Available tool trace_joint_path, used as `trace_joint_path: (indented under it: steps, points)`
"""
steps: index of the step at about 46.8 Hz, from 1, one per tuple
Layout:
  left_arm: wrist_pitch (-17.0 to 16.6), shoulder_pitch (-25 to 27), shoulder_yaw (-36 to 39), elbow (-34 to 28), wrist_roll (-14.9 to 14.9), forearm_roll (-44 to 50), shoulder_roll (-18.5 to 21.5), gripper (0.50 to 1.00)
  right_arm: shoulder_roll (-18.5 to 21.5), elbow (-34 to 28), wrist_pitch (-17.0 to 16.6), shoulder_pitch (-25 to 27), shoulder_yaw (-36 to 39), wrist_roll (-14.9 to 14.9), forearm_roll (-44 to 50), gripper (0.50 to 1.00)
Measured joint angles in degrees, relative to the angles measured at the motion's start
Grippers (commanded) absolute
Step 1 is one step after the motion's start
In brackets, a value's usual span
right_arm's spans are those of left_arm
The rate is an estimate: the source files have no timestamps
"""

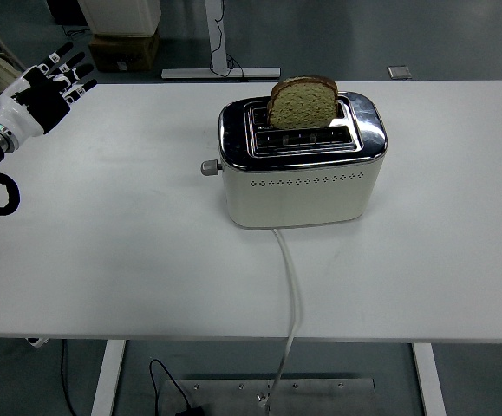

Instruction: Press down toaster

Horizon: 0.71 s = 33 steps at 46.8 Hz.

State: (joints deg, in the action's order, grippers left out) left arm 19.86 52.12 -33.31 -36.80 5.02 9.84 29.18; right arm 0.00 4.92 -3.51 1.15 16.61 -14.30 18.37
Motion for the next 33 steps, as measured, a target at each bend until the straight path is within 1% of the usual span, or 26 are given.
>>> trace_joint_path:
  steps: [33]
  points:
    - [0.3,-0.6,-0.1,0.0,0.0,0.1,-0.2,1.0,0.0,0.0,0.0,0.0,0.0,0.1,0.0,0.998]
